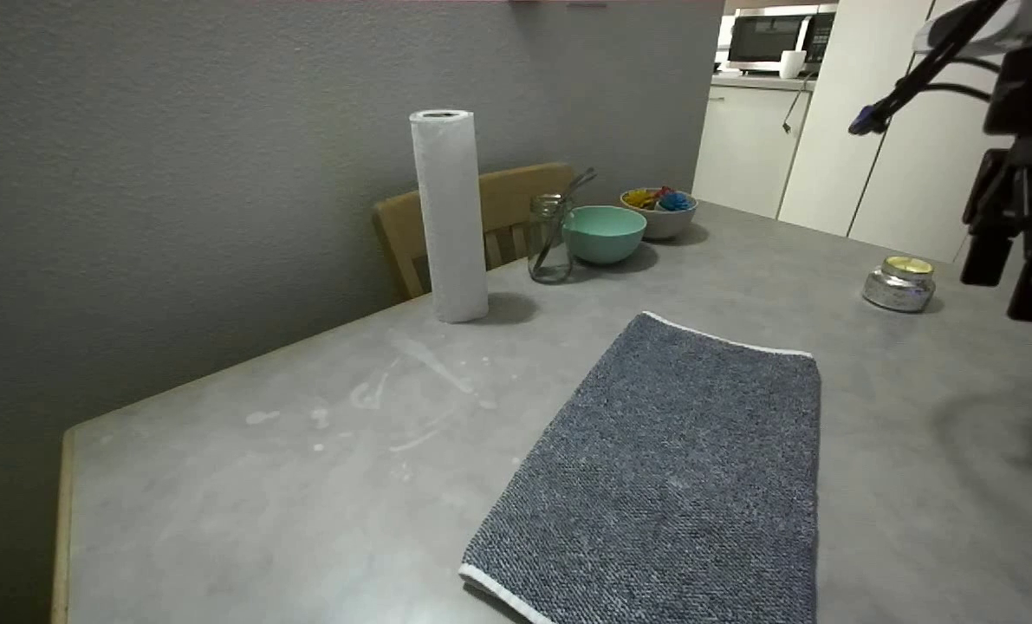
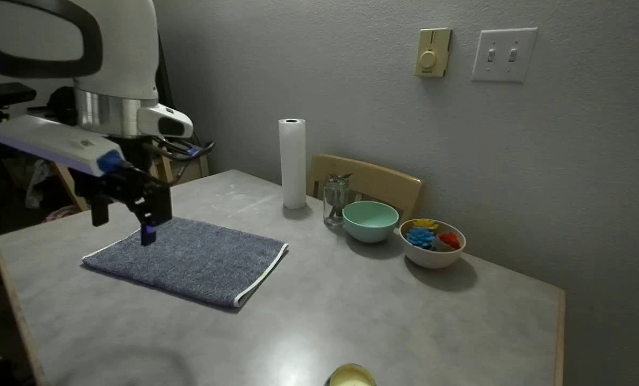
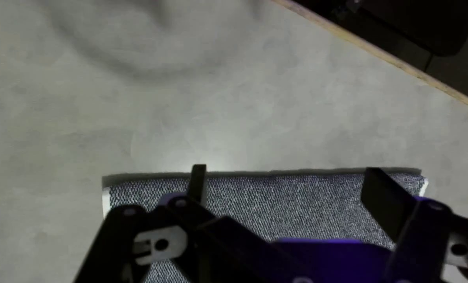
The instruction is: Fold the towel
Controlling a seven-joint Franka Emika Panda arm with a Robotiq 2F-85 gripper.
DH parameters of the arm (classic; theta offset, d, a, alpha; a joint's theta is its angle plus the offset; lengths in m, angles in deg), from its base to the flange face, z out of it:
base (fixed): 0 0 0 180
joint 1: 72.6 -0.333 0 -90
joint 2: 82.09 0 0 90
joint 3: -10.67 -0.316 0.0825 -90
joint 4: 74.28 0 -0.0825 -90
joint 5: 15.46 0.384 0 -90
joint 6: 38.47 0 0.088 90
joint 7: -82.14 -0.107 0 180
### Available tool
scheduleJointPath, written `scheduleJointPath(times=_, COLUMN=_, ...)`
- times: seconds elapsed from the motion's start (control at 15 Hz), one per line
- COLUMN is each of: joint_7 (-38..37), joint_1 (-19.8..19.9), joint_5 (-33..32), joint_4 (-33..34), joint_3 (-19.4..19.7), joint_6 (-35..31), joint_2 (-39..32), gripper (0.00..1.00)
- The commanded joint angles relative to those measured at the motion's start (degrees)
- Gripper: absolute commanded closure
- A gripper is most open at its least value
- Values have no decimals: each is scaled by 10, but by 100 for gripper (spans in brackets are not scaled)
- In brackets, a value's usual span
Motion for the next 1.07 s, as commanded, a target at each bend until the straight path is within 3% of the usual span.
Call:
scheduleJointPath(times=0.0, joint_7=29, joint_1=17, joint_5=1, joint_4=73, joint_3=-10, joint_6=18, joint_2=-90, gripper=0)
scheduleJointPath(times=0.07, joint_7=16, joint_1=22, joint_5=3, joint_4=33, joint_3=-18, joint_6=2, joint_2=-51, gripper=0)
scheduleJointPath(times=0.4, joint_7=17, joint_1=27, joint_5=1, joint_4=66, joint_3=-24, joint_6=7, joint_2=-88, gripper=0)
scheduleJointPath(times=0.73, joint_7=40, joint_1=35, joint_5=-3, joint_4=108, joint_3=-37, joint_6=-13, joint_2=-167, gripper=0)
scheduleJointPath(times=1.0, joint_7=53, joint_1=66, joint_5=-5, joint_4=197, joint_3=-41, joint_6=9, joint_2=-269, gripper=0)
